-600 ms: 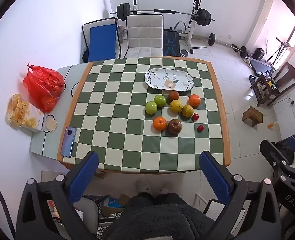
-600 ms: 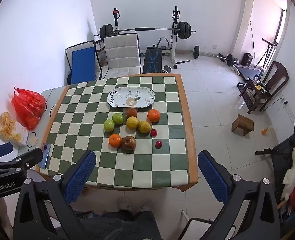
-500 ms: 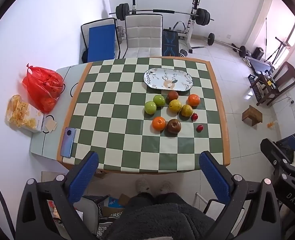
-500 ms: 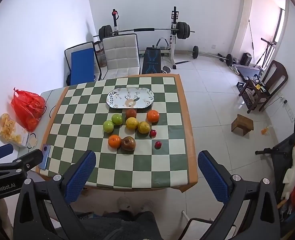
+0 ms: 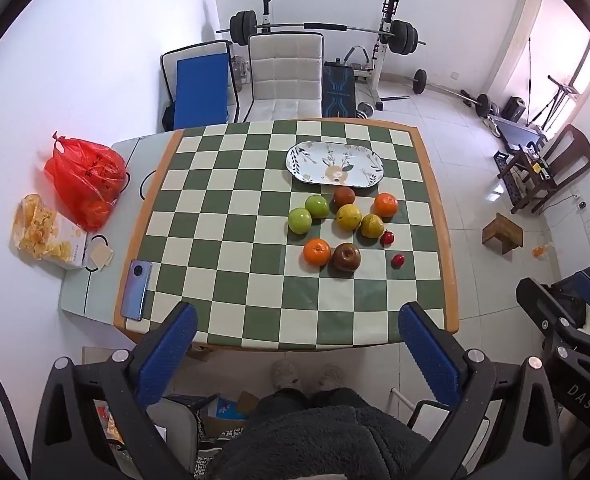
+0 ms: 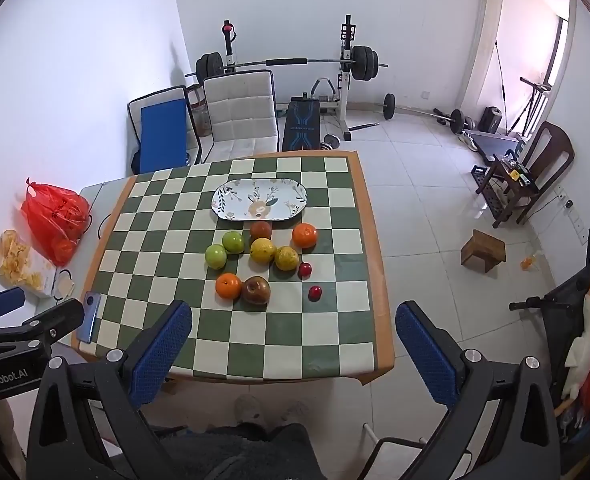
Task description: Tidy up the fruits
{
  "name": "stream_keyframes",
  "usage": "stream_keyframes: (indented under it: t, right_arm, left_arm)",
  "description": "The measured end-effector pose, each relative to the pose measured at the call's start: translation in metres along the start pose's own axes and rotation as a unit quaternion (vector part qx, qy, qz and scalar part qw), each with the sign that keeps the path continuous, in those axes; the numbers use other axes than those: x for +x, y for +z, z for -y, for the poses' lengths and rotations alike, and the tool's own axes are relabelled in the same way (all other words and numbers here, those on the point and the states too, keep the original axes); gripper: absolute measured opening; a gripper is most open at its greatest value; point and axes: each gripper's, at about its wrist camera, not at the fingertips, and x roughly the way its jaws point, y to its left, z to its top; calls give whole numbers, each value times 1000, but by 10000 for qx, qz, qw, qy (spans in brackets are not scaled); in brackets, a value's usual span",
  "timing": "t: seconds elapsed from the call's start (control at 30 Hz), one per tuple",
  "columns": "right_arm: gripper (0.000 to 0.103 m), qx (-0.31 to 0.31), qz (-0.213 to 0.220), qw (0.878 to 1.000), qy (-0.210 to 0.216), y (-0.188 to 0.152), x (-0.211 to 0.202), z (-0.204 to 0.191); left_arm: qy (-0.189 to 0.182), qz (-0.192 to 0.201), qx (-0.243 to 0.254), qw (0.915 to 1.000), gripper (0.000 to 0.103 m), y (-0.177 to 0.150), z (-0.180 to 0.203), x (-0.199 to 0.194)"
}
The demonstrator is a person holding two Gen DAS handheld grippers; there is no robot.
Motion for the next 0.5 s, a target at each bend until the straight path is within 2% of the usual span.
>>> stream_keyframes:
  t: [0.5]
  right_arm:
    - [103,-9,-14,10000,-66,7,-6,3]
  left_arm:
    - [-29,-5,6,10000,103,11,22,-5]
